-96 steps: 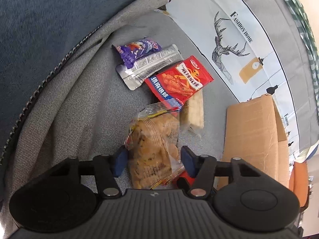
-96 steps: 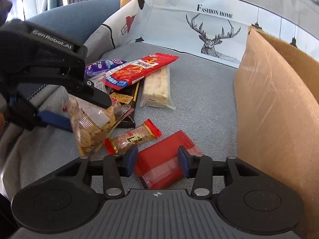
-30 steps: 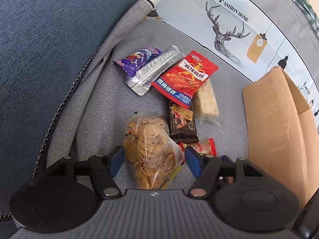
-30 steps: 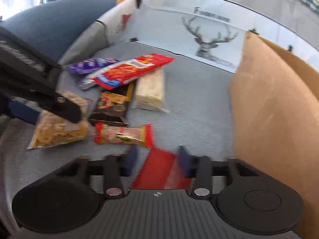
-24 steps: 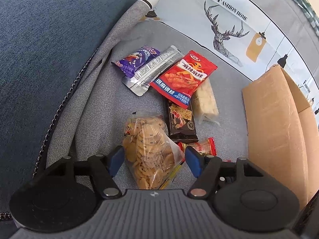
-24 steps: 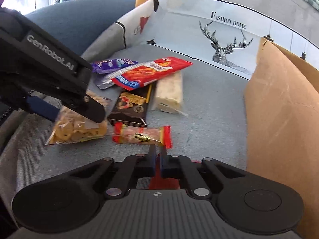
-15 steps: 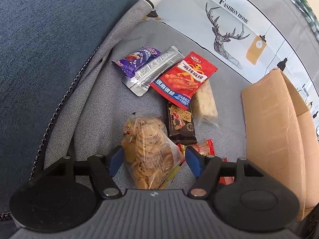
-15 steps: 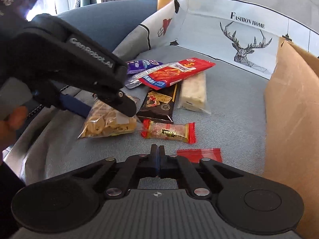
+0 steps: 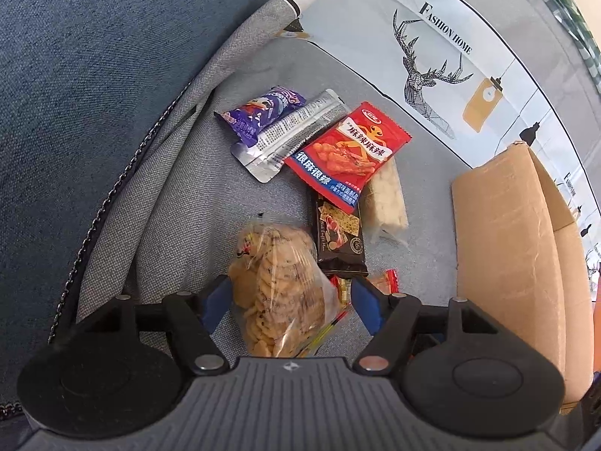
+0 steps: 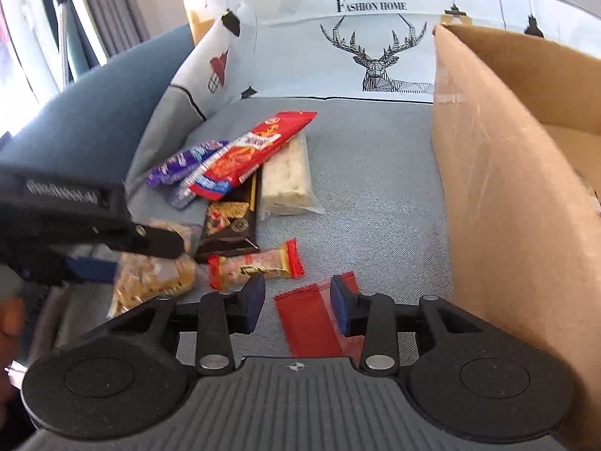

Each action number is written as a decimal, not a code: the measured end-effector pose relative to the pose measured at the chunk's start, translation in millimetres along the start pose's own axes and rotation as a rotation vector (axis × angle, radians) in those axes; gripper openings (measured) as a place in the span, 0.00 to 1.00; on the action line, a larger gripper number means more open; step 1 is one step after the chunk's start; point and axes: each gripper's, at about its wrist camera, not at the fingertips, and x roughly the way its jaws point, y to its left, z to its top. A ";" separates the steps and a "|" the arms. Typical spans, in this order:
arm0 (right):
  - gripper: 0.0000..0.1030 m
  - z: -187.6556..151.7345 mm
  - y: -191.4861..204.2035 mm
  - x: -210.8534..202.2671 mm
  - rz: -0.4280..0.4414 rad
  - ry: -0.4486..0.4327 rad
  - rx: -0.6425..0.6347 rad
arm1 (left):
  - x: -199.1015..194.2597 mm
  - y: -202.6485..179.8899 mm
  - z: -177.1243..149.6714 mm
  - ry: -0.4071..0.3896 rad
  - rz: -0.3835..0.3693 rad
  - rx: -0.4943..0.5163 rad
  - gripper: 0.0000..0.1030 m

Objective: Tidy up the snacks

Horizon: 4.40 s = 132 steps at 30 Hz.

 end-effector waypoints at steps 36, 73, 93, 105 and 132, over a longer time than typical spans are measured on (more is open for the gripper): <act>0.51 -14.7 24.6 6.7 -0.113 0.097 -0.148 | 11.5 -14.2 -3.6 0.048 0.042 0.096 0.81; 0.42 -8.1 26.6 -46.5 -0.080 -0.117 -0.204 | -29.8 -25.3 -15.9 -0.170 0.022 0.197 0.59; 0.43 67.1 -57.4 -143.0 -0.127 -0.357 -0.203 | -55.1 -68.8 -9.1 -0.209 -0.038 0.213 0.59; 0.43 60.5 -110.1 -173.5 -0.229 -0.404 -0.162 | -49.0 -119.5 -20.7 -0.243 -0.048 0.301 0.59; 0.43 50.6 -176.1 -191.7 -0.389 -0.370 -0.111 | -15.8 -263.5 -73.4 -0.346 -0.271 0.634 0.59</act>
